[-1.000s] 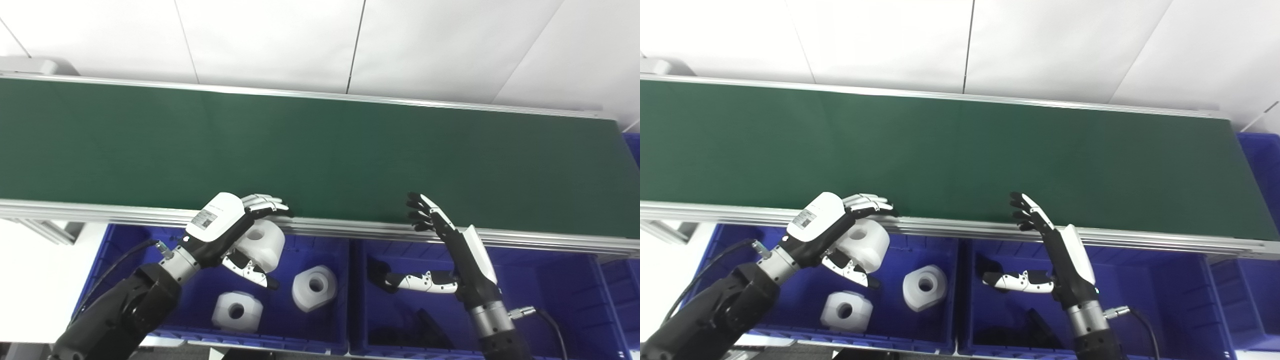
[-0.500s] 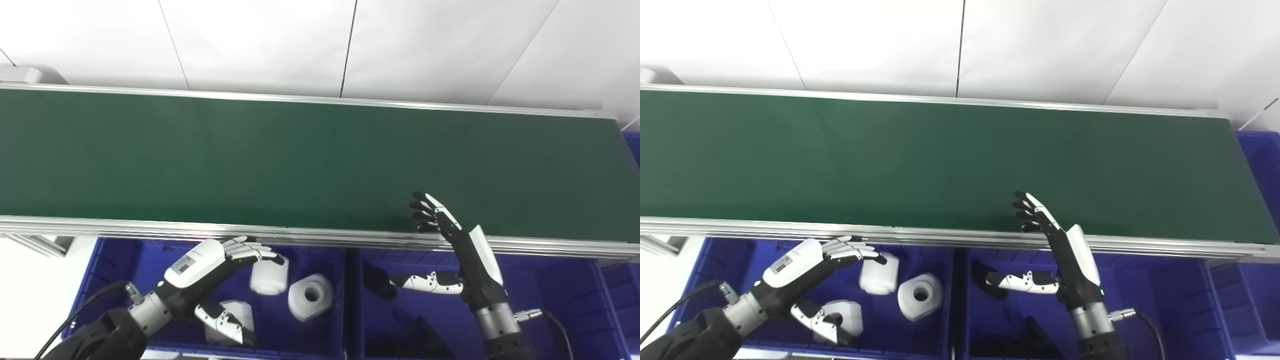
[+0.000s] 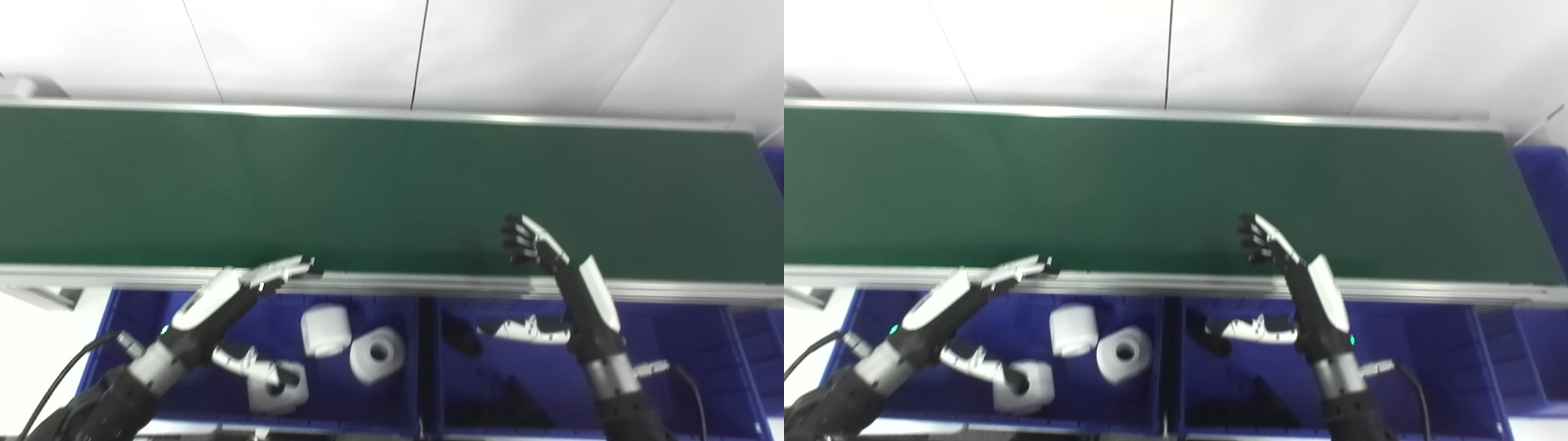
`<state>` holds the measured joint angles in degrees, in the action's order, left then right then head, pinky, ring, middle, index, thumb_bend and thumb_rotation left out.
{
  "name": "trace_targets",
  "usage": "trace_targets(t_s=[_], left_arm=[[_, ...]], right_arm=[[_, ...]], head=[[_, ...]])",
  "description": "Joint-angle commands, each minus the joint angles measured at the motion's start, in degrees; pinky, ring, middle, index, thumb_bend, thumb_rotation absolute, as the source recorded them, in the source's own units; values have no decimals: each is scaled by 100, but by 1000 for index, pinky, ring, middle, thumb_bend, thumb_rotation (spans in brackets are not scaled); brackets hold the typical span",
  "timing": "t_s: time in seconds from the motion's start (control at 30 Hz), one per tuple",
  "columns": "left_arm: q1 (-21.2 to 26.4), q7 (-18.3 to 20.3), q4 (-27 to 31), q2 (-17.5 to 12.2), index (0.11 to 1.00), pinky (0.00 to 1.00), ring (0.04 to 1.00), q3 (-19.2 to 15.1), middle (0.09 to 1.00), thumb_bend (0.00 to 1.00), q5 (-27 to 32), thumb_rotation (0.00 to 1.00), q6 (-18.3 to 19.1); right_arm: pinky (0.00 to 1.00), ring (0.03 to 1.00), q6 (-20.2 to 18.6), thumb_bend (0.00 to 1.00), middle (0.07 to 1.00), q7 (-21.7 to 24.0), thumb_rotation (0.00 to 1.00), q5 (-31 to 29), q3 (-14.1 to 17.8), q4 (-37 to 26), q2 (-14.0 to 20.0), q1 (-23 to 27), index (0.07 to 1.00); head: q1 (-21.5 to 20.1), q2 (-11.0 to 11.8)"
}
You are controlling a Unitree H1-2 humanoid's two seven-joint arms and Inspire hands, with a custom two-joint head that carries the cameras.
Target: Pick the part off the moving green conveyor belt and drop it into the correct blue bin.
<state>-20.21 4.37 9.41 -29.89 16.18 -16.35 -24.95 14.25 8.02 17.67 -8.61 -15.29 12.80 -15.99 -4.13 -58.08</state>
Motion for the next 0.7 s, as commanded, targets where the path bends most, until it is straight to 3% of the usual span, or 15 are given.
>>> trace_targets(t_s=[0.0, 0.2, 0.3, 0.37, 0.47, 0.57, 0.67], left_arm=[[207, 84, 285, 171, 913, 846, 921, -96, 949, 727, 314, 560, -17], [191, 263, 666, 733, 958, 917, 949, -147, 969, 741, 1142, 527, 159], [27, 312, 933, 959, 966, 947, 938, -212, 969, 749, 1377, 580, 336], [-82, 363, 1065, 1034, 968, 949, 935, -248, 970, 748, 1459, 595, 341], [-293, 436, 1304, 1083, 978, 936, 934, -307, 966, 742, 1654, 688, 375], [-673, 457, 1485, 1051, 972, 931, 937, -393, 959, 740, 1897, 735, 282], [-1087, 489, 1624, 1009, 962, 928, 927, -507, 946, 720, 2095, 748, 240]], right_arm=[[685, 776, -155, 970, 838, 63, 404, -216, 65, -427, 92, -177, 891], [713, 792, -434, 970, 847, 223, 404, -562, 126, -1131, 195, -664, 895], [734, 805, -508, 967, 854, 269, 447, -766, 145, -1337, 204, -855, 901], [740, 808, -490, 960, 854, 271, 458, -814, 149, -1446, 194, -991, 901], [751, 820, -456, 897, 866, 286, 594, -749, 127, -1656, 211, -1256, 914], [745, 820, -411, 881, 871, 264, 667, -830, 108, -1867, 190, -1609, 921], [750, 819, -257, 886, 862, 229, 655, -1058, 77, -1936, 161, -1928, 919]], head=[[-5, -94], [-22, -324], [-38, -458], [-73, -534], [-111, -554], [-155, -607], [-176, -622]])
